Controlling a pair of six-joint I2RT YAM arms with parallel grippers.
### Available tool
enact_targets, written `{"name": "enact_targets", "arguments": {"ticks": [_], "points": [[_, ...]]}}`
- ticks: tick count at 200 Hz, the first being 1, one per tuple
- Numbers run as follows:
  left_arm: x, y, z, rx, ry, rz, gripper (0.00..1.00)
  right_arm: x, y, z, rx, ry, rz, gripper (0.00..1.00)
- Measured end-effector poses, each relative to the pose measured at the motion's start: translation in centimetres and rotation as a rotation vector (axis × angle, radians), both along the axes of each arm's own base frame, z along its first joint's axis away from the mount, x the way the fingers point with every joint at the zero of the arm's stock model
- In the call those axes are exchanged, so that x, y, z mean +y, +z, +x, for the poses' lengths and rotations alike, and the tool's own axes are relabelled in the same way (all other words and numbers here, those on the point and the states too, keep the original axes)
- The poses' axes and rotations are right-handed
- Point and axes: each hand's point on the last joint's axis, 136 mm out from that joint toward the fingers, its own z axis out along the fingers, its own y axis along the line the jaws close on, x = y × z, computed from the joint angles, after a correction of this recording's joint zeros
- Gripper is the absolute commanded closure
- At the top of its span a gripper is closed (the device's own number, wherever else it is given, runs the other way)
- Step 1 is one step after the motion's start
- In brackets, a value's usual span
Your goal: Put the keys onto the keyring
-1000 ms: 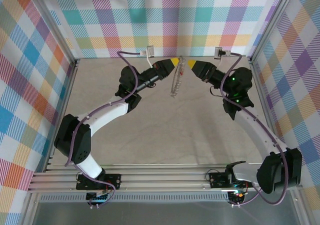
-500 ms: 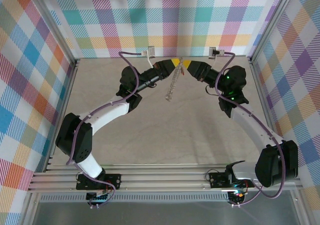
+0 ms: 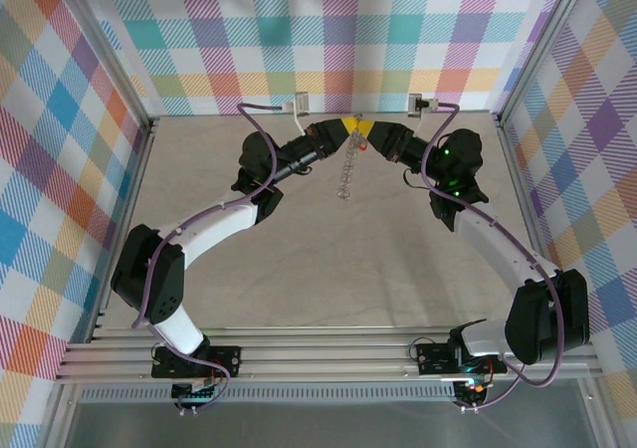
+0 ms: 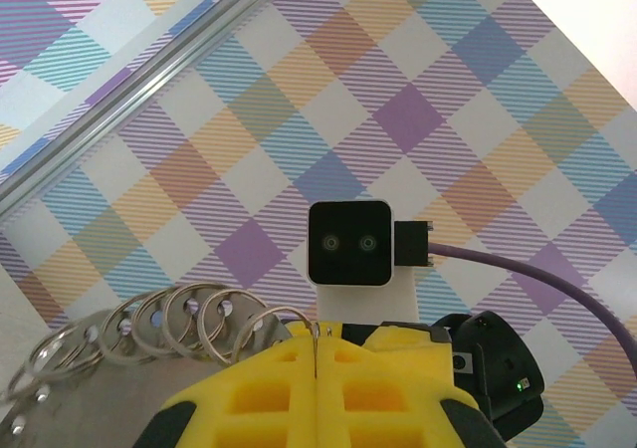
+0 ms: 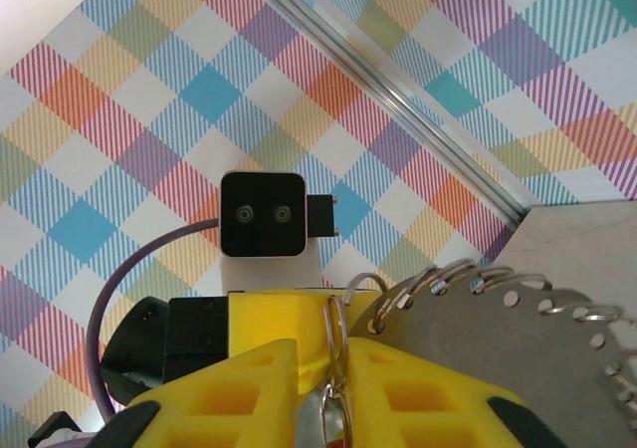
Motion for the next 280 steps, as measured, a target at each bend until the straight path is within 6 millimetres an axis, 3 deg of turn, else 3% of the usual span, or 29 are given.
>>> {"name": "enact_targets", "arguments": {"ticks": [35, 84, 98, 112, 133, 163, 186, 235, 260, 280], "points": [[0.0, 0.2, 0.0, -0.006, 0.000, -0.004, 1.00, 0.0, 0.0, 0.0, -0.004, -0.003, -0.004, 1.00], [0.1, -0.2, 0.3, 0.006, 0.012, 0.006, 1.00, -0.1, -0.4, 0.2, 0.007, -0.012, -0.015, 1.00], [0.2, -0.7, 0.5, 0.016, 0.021, 0.031, 0.91, -0.1, -0.9, 0.3, 0.019, -0.019, -0.032, 1.00], [0.3, -1.4, 0.8, 0.032, 0.032, 0.071, 0.77, 0.0, -1.6, 0.4, 0.034, -0.017, -0.059, 1.00], [1.8, -1.7, 1.5, 0.028, 0.077, 0.132, 0.61, -0.1, -2.1, 0.5, 0.045, 0.007, -0.106, 1.00], [4.4, 0.0, 2.4, -0.045, 0.134, 0.209, 0.47, -0.6, -1.2, 1.3, 0.012, 0.053, -0.161, 1.00], [5.2, 1.4, 2.5, -0.113, 0.129, 0.274, 0.40, -0.9, -1.2, 2.1, -0.005, 0.100, -0.207, 1.00], [3.7, 3.3, 2.1, -0.251, -0.012, 0.395, 0.38, -0.6, -1.8, 3.1, -0.019, 0.240, -0.273, 1.00], [2.8, 1.9, 3.1, -0.248, -0.091, 0.444, 0.40, -0.2, -1.7, 2.9, -0.035, 0.318, -0.288, 1.00], [2.3, 0.2, 4.0, -0.222, -0.146, 0.476, 0.49, 0.0, -1.5, 2.6, -0.049, 0.354, -0.294, 1.00]]}}
